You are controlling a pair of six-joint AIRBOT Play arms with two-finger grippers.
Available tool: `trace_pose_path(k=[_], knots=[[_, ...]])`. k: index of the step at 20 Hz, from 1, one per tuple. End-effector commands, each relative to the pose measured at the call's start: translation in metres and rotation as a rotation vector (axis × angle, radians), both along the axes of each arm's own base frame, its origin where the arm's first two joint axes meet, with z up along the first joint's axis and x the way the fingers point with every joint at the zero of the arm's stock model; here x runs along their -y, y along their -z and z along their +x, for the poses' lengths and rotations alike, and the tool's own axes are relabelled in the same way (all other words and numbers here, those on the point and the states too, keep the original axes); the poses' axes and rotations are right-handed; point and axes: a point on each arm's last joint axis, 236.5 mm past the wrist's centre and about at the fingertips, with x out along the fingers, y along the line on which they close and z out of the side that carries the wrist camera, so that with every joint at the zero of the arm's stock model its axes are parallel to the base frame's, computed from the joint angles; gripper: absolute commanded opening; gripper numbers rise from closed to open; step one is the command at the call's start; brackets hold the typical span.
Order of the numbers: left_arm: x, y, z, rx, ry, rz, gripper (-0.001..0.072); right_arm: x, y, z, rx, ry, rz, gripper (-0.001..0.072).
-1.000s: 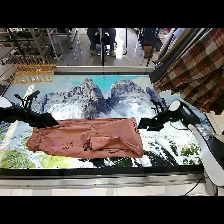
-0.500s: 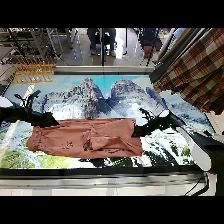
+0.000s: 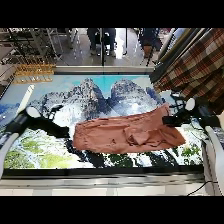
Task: Fold the clothes and pants, and hang the long-sleeved shirts on hangers.
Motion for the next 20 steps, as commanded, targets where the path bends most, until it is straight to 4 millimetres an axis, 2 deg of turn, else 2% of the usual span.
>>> trace_pose_path(k=[1,3,5,7,9,11,13,15,16,17,18,19,20], knots=[[0.046,0.025,0.006,0.062,0.059,-0.014,0.001,-0.024,-0.06,-0.01,0.078,-0.019,-0.02,0.0016],[0.059,0.036,0.008,0.07,0.07,-0.005,0.0011,-0.074,-0.091,-0.009,0.112,-0.09,0.025,0.0016],[0.061,0.042,0.006,0.051,0.065,-0.001,0.001,-0.144,-0.115,-0.01,0.165,-0.187,0.117,0.0016],[0.048,0.033,0.009,0.05,0.02,0.007,0.001,-0.216,-0.124,-0.02,0.21,-0.313,0.198,0.0016],[0.025,0.007,0.012,0.062,-0.035,-0.004,0.001,-0.283,-0.116,-0.039,0.208,-0.418,0.255,0.0016],[-0.004,-0.03,0.009,0.088,-0.088,-0.02,0.001,-0.346,-0.099,-0.054,0.206,-0.511,0.304,0.0016],[-0.032,-0.067,-0.002,0.123,-0.135,-0.029,0.001,-0.408,-0.076,-0.059,0.242,-0.581,0.359,0.0018],[-0.058,-0.098,-0.007,0.175,-0.21,-0.027,0.001,-0.458,-0.044,-0.064,0.24,-0.603,0.434,0.0042],[-0.067,-0.109,-0.008,0.203,-0.24,-0.024,0.001,-0.47,-0.031,-0.068,0.208,-0.603,0.456,0.0236],[-0.073,-0.118,-0.009,0.23,-0.258,-0.021,0.001,-0.472,-0.027,-0.07,0.191,-0.649,0.445,0.0479],[-0.074,-0.124,-0.011,0.247,-0.261,-0.019,0.001,-0.465,-0.036,-0.064,0.205,-0.672,0.423,0.0561],[-0.072,-0.126,-0.011,0.253,-0.258,-0.023,0.001,-0.445,-0.058,-0.048,0.248,-0.68,0.38,0.0561],[-0.064,-0.126,-0.011,0.25,-0.244,-0.04,0.001,-0.417,-0.082,-0.028,0.303,-0.66,0.323,0.0561]])
